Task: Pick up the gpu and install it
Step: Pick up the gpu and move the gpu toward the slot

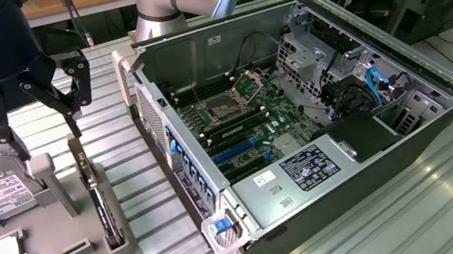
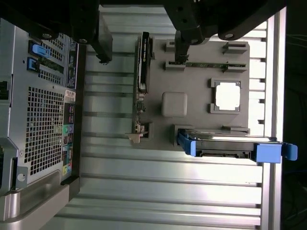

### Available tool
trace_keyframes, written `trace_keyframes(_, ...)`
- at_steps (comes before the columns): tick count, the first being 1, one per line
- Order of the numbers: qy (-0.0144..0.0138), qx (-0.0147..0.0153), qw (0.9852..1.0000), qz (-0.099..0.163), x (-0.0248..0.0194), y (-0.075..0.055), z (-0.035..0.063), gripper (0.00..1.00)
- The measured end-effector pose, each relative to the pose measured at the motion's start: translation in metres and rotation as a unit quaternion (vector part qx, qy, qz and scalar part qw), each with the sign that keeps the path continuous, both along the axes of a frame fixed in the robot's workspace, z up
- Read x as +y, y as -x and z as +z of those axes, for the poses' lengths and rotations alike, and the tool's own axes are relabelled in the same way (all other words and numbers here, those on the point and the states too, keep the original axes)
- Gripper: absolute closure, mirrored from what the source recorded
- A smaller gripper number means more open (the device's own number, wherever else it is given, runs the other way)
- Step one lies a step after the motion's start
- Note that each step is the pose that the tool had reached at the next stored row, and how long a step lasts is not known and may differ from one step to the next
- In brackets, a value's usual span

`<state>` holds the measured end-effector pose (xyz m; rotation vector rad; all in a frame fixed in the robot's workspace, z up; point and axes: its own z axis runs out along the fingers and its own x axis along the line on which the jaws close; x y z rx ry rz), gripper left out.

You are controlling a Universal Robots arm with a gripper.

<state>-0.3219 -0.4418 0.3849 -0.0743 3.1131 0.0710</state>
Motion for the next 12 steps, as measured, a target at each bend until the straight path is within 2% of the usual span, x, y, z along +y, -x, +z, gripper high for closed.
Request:
trace_keyframes(1, 0.0012, -0.0002, 1.0000, 0.000, 0.0000, 0.000, -0.0004, 0.34)
trace_keyframes(3, 0.0039, -0.0001, 1.0000, -0.001, 0.0001, 0.000, -0.0028, 0.34)
trace_keyframes(12, 0.0057, -0.0001, 0.9997, -0.022, 0.0002, -0.001, -0.0154, 0.34)
